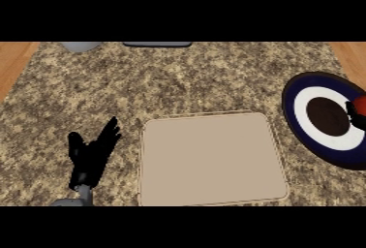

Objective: Pick the bell pepper from the tray and place it in the plate

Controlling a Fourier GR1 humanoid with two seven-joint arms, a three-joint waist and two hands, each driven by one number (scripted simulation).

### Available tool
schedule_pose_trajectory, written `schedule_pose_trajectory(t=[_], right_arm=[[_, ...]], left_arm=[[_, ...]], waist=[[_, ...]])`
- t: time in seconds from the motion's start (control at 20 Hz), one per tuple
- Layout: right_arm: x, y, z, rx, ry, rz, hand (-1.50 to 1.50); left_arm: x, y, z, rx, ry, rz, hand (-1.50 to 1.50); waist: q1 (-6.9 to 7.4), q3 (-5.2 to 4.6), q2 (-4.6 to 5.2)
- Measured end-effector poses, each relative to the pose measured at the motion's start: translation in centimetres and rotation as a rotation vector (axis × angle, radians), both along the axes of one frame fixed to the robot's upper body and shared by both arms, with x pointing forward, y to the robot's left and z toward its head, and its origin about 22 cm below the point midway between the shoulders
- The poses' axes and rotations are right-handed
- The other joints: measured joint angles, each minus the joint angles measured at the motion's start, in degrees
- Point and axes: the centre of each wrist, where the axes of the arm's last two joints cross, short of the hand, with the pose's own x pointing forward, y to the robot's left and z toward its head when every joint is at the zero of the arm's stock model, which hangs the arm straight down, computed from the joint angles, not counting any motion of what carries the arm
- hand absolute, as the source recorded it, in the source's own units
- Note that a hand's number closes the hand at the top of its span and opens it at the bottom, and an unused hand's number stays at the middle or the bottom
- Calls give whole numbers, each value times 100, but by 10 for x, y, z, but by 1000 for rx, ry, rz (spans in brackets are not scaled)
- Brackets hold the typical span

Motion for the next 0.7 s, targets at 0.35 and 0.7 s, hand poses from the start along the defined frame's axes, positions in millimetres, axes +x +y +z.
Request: schedule_pose_trajectory(t=[0.35,0.7], right_arm=[[14,-20,-1,-59,288,9,-150],[28,-12,-10,-13,329,158,-150]], left_arm=[[3,-6,2,-2,-16,-30,0],[7,-10,2,-7,-22,-33,0]], waist=[[178,4,66],[235,25,99]])
